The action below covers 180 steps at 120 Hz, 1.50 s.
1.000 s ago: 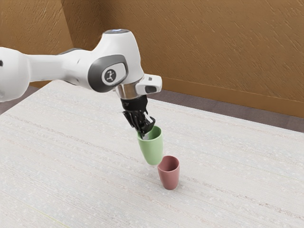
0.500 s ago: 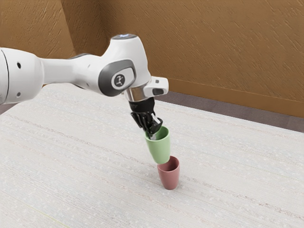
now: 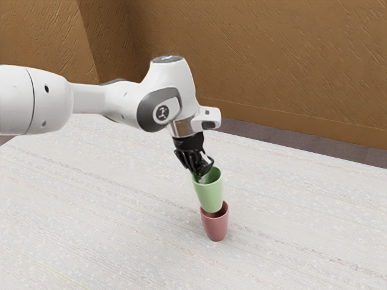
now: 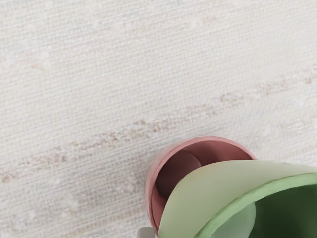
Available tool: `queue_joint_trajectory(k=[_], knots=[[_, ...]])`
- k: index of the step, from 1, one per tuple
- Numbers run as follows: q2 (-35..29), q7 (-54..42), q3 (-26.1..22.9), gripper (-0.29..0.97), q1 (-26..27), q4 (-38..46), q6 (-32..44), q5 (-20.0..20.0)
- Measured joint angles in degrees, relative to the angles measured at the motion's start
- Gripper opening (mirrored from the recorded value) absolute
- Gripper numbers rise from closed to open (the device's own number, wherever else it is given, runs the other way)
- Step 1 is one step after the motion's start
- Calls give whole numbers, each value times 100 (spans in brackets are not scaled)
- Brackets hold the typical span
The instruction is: Place the left cup onto the right cup
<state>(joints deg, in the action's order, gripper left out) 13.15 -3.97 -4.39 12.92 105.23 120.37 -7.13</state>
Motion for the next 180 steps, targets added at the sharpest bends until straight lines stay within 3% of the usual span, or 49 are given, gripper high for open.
queue_joint_trajectory(k=[64, 77, 97, 116, 142, 180], knots=[[256, 10, 9, -9, -1, 8, 186, -17], [280, -6, 8, 0, 0, 8, 194, -42], [288, -27, 8, 34, -3, 8, 200, -67], [275, -42, 1, 52, -1, 8, 203, -86], [170, -61, 1, 62, -1, 8, 181, -94], [-269, -90, 10, 67, 1, 17, -62, -94]])
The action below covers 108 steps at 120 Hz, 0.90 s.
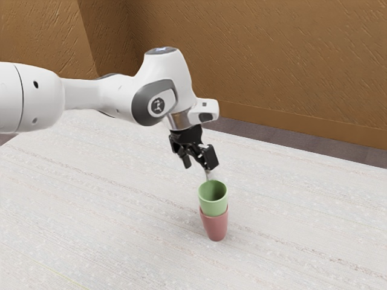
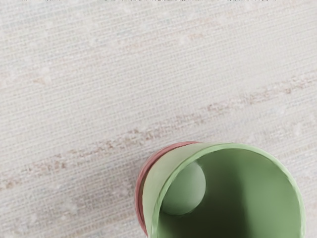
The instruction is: Place the left cup onto the right cup
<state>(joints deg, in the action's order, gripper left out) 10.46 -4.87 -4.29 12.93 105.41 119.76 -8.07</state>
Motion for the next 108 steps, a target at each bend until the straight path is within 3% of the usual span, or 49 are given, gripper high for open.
queue_joint_trajectory(k=[40, 108], knots=[[-394, -18, 239, 68, -49, -83, -507, 2], [-367, -54, 786, 68, -236, -1083, -1494, 207]])
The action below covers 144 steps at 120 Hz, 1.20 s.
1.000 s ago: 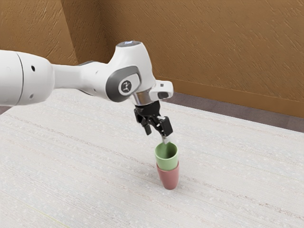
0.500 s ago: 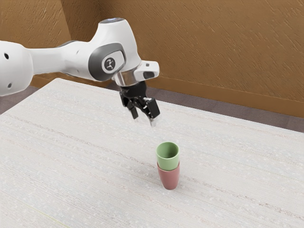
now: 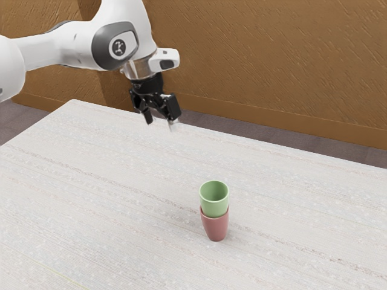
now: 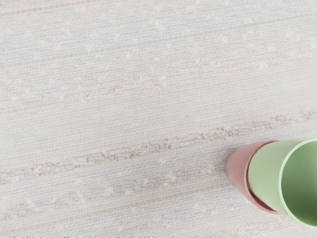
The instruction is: Place the left cup onto the right cup
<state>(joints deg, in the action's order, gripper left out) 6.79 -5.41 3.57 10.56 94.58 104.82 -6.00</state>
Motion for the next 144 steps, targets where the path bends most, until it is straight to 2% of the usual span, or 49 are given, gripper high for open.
queue_joint_trajectory(k=[60, 144], knots=[[-41, -284, 356, 68, 15, -464, -345, 197], [-25, -454, 372, 68, 17, -587, -507, 215]])
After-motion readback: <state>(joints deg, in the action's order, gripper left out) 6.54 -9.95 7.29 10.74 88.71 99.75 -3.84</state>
